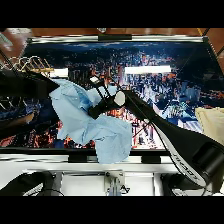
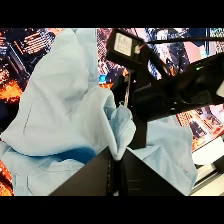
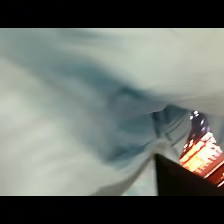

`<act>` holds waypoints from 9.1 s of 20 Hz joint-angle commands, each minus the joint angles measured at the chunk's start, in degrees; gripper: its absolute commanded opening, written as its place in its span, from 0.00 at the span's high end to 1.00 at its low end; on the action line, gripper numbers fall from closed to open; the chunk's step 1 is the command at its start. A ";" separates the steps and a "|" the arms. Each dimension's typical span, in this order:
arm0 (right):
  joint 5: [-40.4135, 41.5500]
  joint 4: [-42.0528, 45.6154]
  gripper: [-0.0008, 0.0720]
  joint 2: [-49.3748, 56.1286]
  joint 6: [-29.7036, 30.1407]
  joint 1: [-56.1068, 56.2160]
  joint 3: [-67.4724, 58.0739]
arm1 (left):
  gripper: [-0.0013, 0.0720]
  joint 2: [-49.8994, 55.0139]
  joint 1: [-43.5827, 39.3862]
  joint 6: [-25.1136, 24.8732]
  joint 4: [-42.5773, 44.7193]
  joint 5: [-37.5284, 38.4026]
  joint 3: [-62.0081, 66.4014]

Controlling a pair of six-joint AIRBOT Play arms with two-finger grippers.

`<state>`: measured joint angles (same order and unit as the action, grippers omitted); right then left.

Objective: Fold the shirts.

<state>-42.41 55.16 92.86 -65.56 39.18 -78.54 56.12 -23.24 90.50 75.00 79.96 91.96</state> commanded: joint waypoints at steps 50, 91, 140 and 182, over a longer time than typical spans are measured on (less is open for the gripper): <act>-47.63 14.40 0.90 -9.70 -26.38 -9.90 -1.97 | 0.17 17.20 1.95 -3.34 -8.74 3.52 -33.07; -62.64 27.30 0.90 -15.23 -40.11 -11.69 -43.10 | 0.90 6.84 1.09 -9.33 -4.79 -2.84 22.88; -55.04 22.75 0.90 -4.57 -37.38 -11.69 -16.81 | 0.03 30.75 51.89 -11.34 -3.87 -15.91 -3.32; -55.01 18.88 0.90 -4.57 -41.53 -11.69 -16.81 | 0.90 48.74 49.27 -20.24 2.36 -14.88 -3.28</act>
<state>-97.45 74.02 88.27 -107.26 27.49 -95.37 105.03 25.98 70.15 77.36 65.54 88.58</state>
